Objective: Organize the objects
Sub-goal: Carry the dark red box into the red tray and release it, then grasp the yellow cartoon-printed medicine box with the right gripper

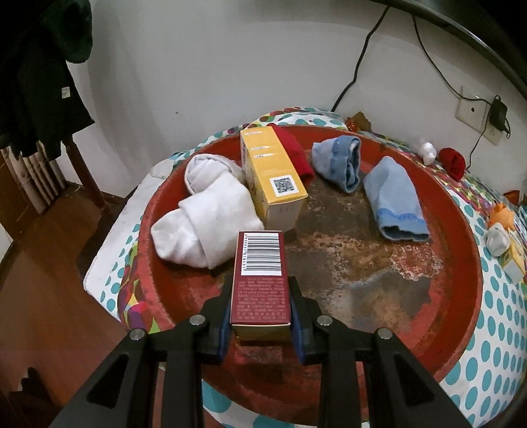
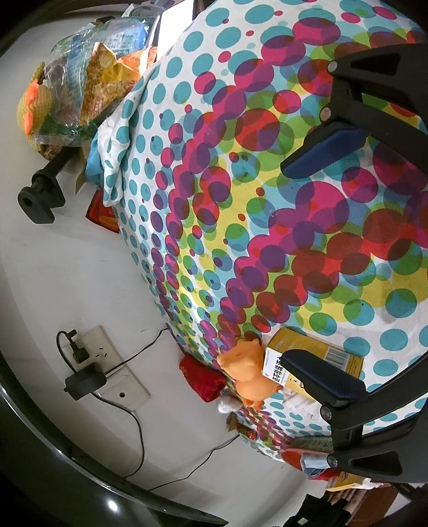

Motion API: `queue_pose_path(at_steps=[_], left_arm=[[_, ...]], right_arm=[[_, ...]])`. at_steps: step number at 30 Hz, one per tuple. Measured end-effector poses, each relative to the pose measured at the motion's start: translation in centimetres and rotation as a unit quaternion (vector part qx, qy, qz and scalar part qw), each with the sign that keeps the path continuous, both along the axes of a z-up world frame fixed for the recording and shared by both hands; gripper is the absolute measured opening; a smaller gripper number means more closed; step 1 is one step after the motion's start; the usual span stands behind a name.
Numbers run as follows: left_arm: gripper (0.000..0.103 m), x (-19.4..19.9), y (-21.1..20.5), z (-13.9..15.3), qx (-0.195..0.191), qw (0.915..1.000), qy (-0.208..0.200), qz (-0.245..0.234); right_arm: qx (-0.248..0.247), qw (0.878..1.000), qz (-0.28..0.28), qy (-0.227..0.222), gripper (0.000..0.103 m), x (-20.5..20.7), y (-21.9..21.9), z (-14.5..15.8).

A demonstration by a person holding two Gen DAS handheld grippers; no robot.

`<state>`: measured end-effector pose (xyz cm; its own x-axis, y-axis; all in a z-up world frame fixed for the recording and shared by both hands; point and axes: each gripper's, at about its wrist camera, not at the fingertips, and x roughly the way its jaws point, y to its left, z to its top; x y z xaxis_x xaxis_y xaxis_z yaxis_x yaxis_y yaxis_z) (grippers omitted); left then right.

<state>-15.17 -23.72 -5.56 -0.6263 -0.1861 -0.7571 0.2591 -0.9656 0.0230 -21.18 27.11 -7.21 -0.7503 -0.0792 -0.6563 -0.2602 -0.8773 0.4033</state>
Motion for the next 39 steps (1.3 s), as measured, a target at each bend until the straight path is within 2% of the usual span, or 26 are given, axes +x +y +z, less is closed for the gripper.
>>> queue_pose_path(at_steps=[4, 6, 9, 11, 13, 15, 17, 18, 23, 27, 28, 29, 30, 34, 36, 38, 39], left_arm=[[0.031, 0.0, 0.0, -0.1, 0.013, 0.9999, 0.007, -0.007], [0.041, -0.1, 0.1, 0.0, 0.015, 0.9997, 0.015, -0.010], [0.046, 0.2, 0.0, 0.6, 0.036, 0.9983, 0.042, -0.020], [0.046, 1.3, 0.0, 2.3, 0.050, 0.9959, 0.072, -0.022], [0.047, 4.3, 0.8, 5.7, 0.044, 0.9872, 0.148, -0.038], [0.061, 7.2, 1.7, 8.0, 0.026, 0.9785, 0.200, -0.046], [0.070, 10.4, 2.9, 9.2, 0.020, 0.9705, 0.234, -0.056], [0.071, 11.5, 3.3, 9.2, 0.024, 0.9683, 0.241, -0.062], [0.071, 15.5, 4.9, 5.9, 0.078, 0.9684, 0.215, -0.100], [0.071, 16.4, 5.4, 3.3, 0.093, 0.9701, 0.197, -0.107], [0.071, 16.1, 5.2, 3.2, 0.109, 0.9712, 0.183, -0.106], [0.071, 15.9, 4.8, 3.2, 0.144, 0.9670, 0.178, -0.111], [0.071, 16.0, 4.7, 3.2, 0.158, 0.9642, 0.181, -0.113], [0.071, 16.9, 4.8, 3.5, 0.139, 0.9637, 0.195, -0.119], [0.071, 16.9, 4.6, 3.3, 0.149, 0.9628, 0.192, -0.118], [0.071, 16.6, 4.4, 2.9, 0.160, 0.9633, 0.182, -0.115], [0.071, 16.6, 4.4, 2.9, 0.162, 0.9635, 0.179, -0.115]], right_arm=[[0.002, 1.000, 0.001, -0.004, 0.103, -0.1, 0.0, 0.1], [0.002, 1.000, 0.002, -0.004, 0.103, -0.1, 0.0, 0.0], [0.001, 1.000, 0.002, -0.003, 0.103, -0.1, -0.1, 0.0], [0.000, 1.000, 0.005, -0.005, 0.103, -0.1, -0.2, -0.1], [0.000, 1.000, 0.008, -0.007, 0.103, -0.3, -0.3, -0.1], [0.001, 1.000, 0.009, -0.009, 0.103, -0.3, -0.4, -0.1], [0.004, 1.000, 0.009, -0.011, 0.103, -0.4, -0.4, -0.1], [0.008, 1.000, 0.009, -0.014, 0.103, -0.4, -0.5, -0.1], [0.051, 0.997, 0.007, -0.048, 0.103, -0.3, -2.2, 0.0], [0.082, 0.995, -0.003, -0.059, 0.103, 0.9, -6.1, 0.3], [0.086, 0.994, 0.000, -0.061, 0.103, 1.1, -7.3, 0.3], [0.091, 0.994, 0.001, -0.064, 0.103, 1.0, -8.2, 0.2], [0.101, 0.993, 0.004, -0.068, 0.103, 0.9, -9.9, 0.2], [0.144, 0.985, 0.026, -0.092, 0.103, -1.2, -14.1, -0.1], [0.155, 0.981, 0.030, -0.114, 0.099, -2.8, -15.0, -0.5], [0.158, 0.980, 0.017, -0.123, 0.087, -3.5, -14.9, -0.7], [0.158, 0.980, 0.014, -0.120, 0.085, -3.8, -14.7, -0.6]])
